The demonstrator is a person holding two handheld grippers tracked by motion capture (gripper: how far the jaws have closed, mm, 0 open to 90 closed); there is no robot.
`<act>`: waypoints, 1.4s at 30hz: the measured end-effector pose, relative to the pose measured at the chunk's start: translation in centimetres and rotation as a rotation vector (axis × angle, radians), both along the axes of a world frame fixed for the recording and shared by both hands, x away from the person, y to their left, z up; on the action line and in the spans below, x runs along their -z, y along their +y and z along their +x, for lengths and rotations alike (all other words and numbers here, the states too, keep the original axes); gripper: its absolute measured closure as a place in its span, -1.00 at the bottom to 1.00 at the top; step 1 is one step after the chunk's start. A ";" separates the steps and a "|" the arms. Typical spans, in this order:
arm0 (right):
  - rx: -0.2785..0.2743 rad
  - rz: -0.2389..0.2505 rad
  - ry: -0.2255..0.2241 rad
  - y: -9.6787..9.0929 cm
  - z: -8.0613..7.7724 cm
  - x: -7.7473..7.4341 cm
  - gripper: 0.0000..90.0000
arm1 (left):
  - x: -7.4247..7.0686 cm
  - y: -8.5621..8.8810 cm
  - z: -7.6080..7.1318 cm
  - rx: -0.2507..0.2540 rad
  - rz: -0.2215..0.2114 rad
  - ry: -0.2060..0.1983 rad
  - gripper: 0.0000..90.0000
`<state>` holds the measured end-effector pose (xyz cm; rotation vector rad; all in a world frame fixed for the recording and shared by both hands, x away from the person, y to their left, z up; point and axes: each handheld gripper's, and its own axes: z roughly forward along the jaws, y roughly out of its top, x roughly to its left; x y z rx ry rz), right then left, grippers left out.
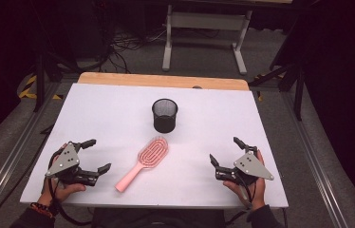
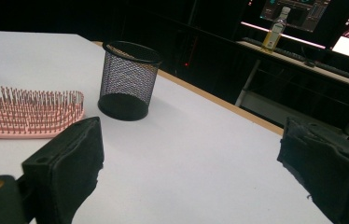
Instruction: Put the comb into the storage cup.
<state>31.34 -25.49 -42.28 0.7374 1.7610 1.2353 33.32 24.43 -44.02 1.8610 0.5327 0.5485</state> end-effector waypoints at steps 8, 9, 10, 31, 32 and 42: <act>0.021 0.008 -0.001 -0.4 0.0 -0.1 -0.83 | 0.1 -0.4 -0.1 0.001 0.020 0.018 -0.84; 0.022 0.011 0.000 -0.4 0.0 -0.1 -0.83 | 0.1 -0.4 -0.1 0.003 0.022 0.022 -0.84; 0.024 0.008 0.001 -0.3 0.0 -0.1 -0.83 | 0.1 -0.5 -0.1 0.005 0.025 0.026 -0.84; 0.028 -0.041 0.065 0.3 1.0 0.7 -0.76 | -2.7 -5.8 2.1 -0.041 0.333 0.443 -0.66; 0.030 -0.046 0.067 0.3 1.0 0.7 -0.76 | -2.5 -6.5 2.5 -0.037 0.348 0.482 -0.70; 0.036 -0.124 0.067 0.6 1.1 1.1 -0.71 | -1.4 -11.6 4.4 -0.007 0.503 0.597 -0.48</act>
